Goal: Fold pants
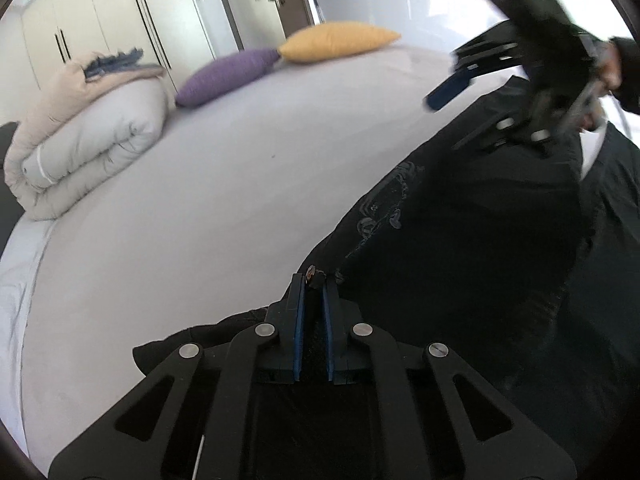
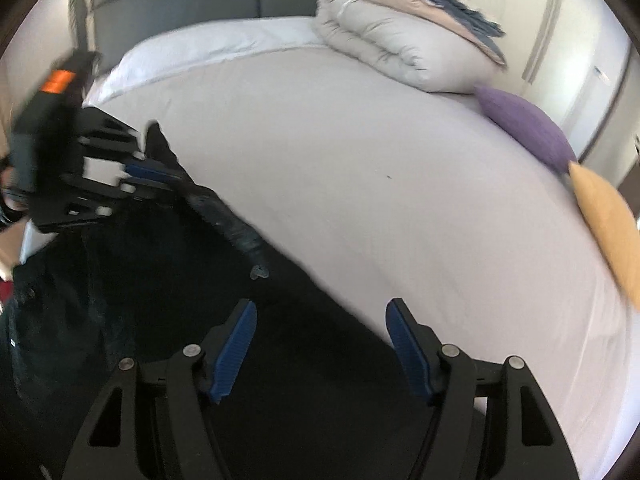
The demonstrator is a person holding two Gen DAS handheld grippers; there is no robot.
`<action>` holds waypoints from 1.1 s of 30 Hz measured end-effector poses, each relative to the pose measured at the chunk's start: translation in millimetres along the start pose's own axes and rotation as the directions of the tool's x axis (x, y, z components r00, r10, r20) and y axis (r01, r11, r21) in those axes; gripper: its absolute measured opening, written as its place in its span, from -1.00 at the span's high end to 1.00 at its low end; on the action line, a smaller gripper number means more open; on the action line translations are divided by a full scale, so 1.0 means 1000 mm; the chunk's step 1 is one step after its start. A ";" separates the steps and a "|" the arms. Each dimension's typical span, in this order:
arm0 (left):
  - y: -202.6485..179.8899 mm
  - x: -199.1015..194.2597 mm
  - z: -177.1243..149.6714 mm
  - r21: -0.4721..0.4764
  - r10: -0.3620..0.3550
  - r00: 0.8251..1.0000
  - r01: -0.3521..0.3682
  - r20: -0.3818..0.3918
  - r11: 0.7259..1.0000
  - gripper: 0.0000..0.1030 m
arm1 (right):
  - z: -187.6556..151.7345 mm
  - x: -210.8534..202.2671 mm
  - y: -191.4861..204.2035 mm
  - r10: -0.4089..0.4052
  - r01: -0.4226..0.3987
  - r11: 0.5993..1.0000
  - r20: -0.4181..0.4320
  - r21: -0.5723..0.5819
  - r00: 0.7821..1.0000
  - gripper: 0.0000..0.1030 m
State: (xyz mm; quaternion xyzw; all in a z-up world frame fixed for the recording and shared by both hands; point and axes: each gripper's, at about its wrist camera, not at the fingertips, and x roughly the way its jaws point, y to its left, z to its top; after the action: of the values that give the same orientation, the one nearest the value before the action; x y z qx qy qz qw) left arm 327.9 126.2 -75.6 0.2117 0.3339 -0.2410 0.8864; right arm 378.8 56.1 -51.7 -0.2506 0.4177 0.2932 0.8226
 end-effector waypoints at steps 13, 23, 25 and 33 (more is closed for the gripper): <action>-0.018 -0.042 -0.007 -0.097 -0.022 0.998 0.027 0.052 0.995 0.86 | 0.006 0.012 0.001 0.020 -0.016 0.995 -0.039 0.094 0.999 0.85; -0.026 -0.104 -0.028 -0.182 -0.040 0.997 0.052 0.070 0.982 0.87 | -0.006 -0.015 0.104 0.049 -0.051 0.996 0.024 0.078 0.998 0.88; -0.033 -0.116 -0.043 -0.184 -0.045 0.997 0.055 0.055 0.981 0.87 | -0.018 -0.019 0.132 0.015 -0.015 1.000 0.006 -0.010 1.000 0.88; -0.095 -0.153 -0.109 -0.027 -0.118 0.992 0.117 -0.053 0.993 0.87 | -0.091 -0.046 0.240 -0.232 0.213 0.887 0.002 -0.411 0.973 0.89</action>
State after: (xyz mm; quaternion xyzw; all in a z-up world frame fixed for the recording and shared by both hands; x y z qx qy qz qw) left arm 119.2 152.9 -64.6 0.1874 0.3727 -0.2830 0.8637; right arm 141.2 152.3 -101.4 -0.4699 0.3353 0.2717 0.7701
